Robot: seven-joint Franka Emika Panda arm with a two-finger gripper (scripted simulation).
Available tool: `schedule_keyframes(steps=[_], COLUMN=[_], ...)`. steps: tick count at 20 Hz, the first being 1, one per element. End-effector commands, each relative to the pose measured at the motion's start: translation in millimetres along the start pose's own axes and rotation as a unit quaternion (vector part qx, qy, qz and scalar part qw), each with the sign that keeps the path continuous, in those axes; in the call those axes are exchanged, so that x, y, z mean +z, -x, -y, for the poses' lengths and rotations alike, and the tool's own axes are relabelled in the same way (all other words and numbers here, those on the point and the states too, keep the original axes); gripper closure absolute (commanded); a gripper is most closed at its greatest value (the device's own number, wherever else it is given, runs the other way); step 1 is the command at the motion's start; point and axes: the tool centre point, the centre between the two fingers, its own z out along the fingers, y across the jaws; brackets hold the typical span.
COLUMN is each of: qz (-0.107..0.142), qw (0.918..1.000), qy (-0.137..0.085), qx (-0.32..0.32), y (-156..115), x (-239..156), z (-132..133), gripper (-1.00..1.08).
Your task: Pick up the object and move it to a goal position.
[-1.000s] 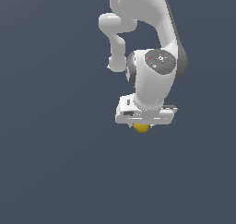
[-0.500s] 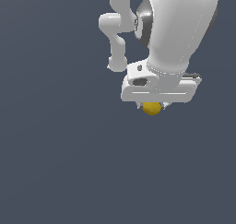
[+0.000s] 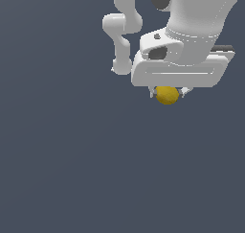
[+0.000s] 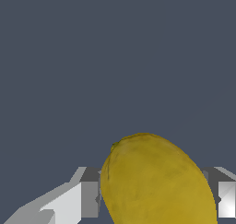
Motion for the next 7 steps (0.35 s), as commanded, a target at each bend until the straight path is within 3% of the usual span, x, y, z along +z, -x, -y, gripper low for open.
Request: schedule_keyframes(steps=[1,7], qz=[0.000,0.000], qw=[1.0000,1.0000], qy=[0.000,0.000], qx=[0.000,0.000], y=[0.0,-1.0], x=[-9.2,-14.7], z=[1.5,2.7], gripper=[1.08,1.08])
